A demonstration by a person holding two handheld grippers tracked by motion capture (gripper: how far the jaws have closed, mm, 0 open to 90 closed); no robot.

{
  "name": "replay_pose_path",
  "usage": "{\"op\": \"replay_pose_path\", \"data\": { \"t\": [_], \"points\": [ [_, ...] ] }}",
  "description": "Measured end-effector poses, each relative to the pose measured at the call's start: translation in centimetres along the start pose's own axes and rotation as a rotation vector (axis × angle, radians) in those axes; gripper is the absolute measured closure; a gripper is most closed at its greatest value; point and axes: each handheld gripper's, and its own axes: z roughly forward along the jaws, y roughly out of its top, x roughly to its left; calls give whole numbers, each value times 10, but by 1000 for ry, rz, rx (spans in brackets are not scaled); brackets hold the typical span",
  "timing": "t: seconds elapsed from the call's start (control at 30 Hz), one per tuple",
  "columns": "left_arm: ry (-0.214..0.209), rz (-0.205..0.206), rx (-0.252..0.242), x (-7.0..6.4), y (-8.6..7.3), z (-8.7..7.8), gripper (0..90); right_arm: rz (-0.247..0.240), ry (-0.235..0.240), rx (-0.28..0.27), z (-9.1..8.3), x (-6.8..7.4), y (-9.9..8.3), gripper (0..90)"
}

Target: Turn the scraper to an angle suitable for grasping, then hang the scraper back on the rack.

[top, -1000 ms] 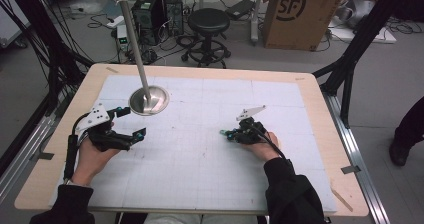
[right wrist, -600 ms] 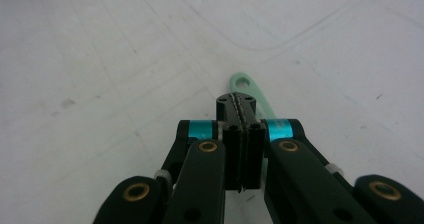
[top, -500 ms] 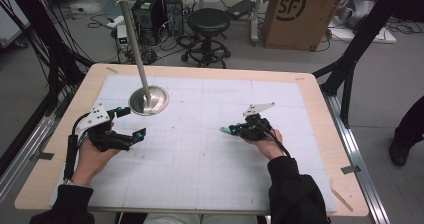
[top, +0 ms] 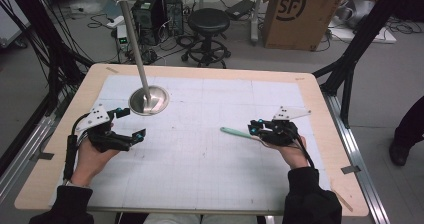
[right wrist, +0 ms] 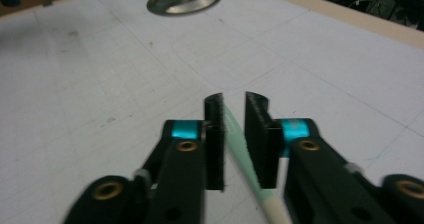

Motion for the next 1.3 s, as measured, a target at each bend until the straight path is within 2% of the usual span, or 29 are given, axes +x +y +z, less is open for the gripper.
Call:
{"op": "replay_pose_path", "data": {
  "t": [0.1, 0.17, 0.2, 0.23, 0.33, 0.37, 0.4, 0.43, 0.47, 0.53, 0.57, 0.63, 0.8, 1.2, 1.3],
  "points": [
    [-1, -3, -7, 0, 0, 0, 17, 20, -4, -17, -10, -4, -6, 548],
    [-2, 0, -3, 0, 0, 0, 17, 28, 4, -19, -13, -6, -8, 520],
    [-2, 1, -3, 0, 0, 0, 17, 31, 10, -24, -16, -7, -9, 478],
    [-2, -4, -5, 1, 0, 0, 17, 28, 7, -26, -19, -8, -10, 407],
    [-3, -7, -4, 2, 0, 0, 17, 38, -10, -24, -26, -11, -13, 279],
    [-4, -8, -4, 2, 0, 0, 17, 49, -23, -34, -31, -13, -15, 185],
    [-2, -6, -2, 2, 0, 0, 17, 49, -23, -34, -31, -13, -15, 185],
    [-1, -5, -3, 1, 0, 0, 17, 61, -19, -43, -32, -15, -15, 148],
    [-2, -5, -1, 2, 0, 0, 17, 68, -35, -62, -37, -16, -15, 92],
    [0, -6, 0, 2, 0, 0, 17, 69, -35, -75, -39, -17, -15, 71],
    [0, -6, -1, 2, 0, 0, 17, 79, -33, -87, -41, -17, -14, 2],
    [1, -6, 0, 2, 0, 0, 17, 95, -51, -94, -44, -19, -14, 3],
    [0, -3, 4, 2, -1, 1, 17, 81, -57, -88, -48, -20, -16, 4],
    [-2, -1, 15, 0, -1, 0, 17, 35, -27, -68, -44, -17, -13, 4],
    [-6, -3, 11, 0, -1, 0, 17, 17, -15, -44, -41, -17, -10, 4]
  ]
}}
